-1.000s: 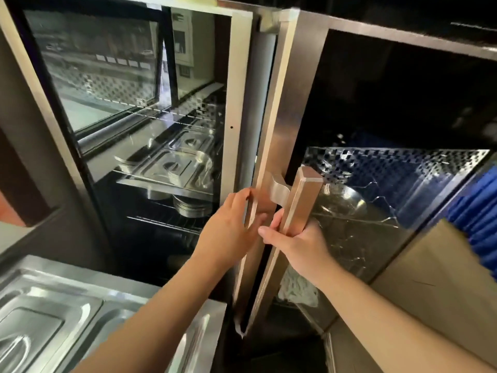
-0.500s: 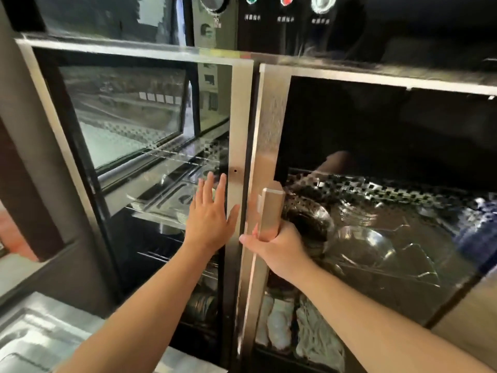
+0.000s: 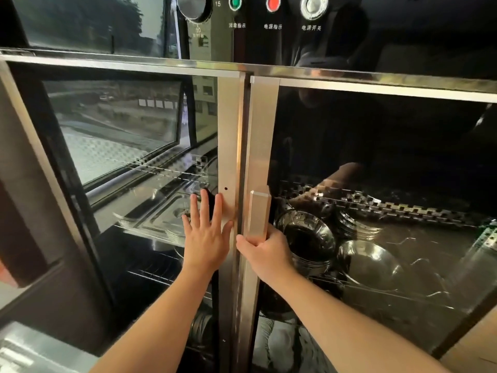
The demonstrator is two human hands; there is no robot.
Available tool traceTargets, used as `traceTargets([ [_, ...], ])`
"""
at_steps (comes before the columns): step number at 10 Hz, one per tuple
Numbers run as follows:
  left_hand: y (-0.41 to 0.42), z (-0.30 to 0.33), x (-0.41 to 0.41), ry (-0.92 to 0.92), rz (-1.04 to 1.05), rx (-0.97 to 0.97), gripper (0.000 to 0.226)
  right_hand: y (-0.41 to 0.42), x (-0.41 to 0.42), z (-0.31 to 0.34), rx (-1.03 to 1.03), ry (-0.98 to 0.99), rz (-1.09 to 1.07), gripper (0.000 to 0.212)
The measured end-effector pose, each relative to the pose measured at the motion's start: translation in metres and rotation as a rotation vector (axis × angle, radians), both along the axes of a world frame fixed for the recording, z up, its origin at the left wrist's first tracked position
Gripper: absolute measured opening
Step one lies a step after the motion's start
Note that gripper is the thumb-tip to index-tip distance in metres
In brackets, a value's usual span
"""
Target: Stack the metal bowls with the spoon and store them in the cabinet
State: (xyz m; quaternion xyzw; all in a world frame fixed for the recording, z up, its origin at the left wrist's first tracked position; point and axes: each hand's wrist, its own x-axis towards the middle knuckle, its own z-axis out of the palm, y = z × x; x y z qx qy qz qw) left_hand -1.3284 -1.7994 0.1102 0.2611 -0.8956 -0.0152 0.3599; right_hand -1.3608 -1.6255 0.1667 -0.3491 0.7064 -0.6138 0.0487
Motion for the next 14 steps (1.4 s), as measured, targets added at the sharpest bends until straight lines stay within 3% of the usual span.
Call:
traceTargets([
  [3, 0.0, -0.002, 0.001, 0.031, -0.013, -0.025, 0.071, -0.013, -0.01, -0.013, -0.084, 0.076, -0.046, 0.028],
  [6, 0.001, -0.007, -0.004, 0.051, -0.001, -0.022, 0.07, -0.017, -0.02, -0.015, -0.04, 0.205, -0.123, 0.032],
  [9, 0.002, 0.0, 0.006, -0.004, -0.026, -0.03, 0.073, -0.016, -0.018, -0.017, 0.03, 0.21, -0.17, 0.035],
  [11, -0.002, 0.009, 0.021, -0.035, -0.097, -0.009, 0.074, -0.004, -0.004, -0.006, 0.222, 0.167, -0.153, 0.046],
  [12, -0.002, 0.022, 0.032, -0.074, -0.148, 0.038, 0.08, 0.003, 0.0, 0.006, 0.353, 0.107, -0.138, 0.042],
  [13, 0.004, 0.046, 0.044, -0.103, -0.172, 0.151, 0.073, 0.018, 0.001, 0.021, 0.513, 0.06, -0.081, 0.05],
  [14, 0.01, 0.074, 0.061, -0.125, -0.232, 0.218, 0.051, 0.048, 0.006, 0.039, 0.646, 0.126, -0.047, 0.045],
])
